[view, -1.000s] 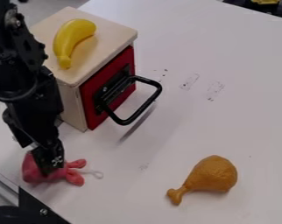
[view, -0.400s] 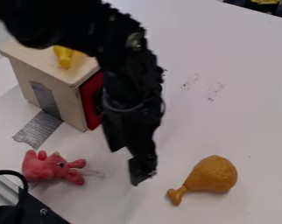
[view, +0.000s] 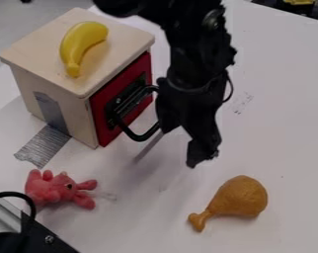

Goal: Open the drawer

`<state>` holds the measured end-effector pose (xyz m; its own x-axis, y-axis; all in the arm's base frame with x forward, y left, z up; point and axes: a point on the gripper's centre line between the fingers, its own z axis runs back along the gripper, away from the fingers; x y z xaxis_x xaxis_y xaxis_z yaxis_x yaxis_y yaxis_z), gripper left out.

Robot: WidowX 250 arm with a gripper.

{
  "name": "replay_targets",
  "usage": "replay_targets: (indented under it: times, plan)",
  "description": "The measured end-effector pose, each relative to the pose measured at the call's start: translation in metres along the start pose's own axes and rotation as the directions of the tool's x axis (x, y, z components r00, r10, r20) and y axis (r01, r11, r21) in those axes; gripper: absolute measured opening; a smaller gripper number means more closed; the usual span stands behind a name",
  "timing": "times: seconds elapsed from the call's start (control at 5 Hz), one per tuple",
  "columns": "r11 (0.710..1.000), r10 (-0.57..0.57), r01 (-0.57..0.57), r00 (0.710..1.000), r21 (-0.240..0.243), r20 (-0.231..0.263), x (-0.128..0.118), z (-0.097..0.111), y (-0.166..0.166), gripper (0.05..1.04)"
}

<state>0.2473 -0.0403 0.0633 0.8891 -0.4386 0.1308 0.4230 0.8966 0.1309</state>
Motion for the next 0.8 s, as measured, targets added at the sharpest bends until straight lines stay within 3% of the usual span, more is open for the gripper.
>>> replay_targets:
  times: [0.4, 0.8]
  plan:
    - [0.997, 0.061, -0.061, 0.998, 0.038, -0.015, 0.023, -0.013, 0.037, 0.998]
    - [0.995, 0.096, -0.092, 0.989, 0.042, -0.112, 0.019, -0.045, 0.053, 0.998]
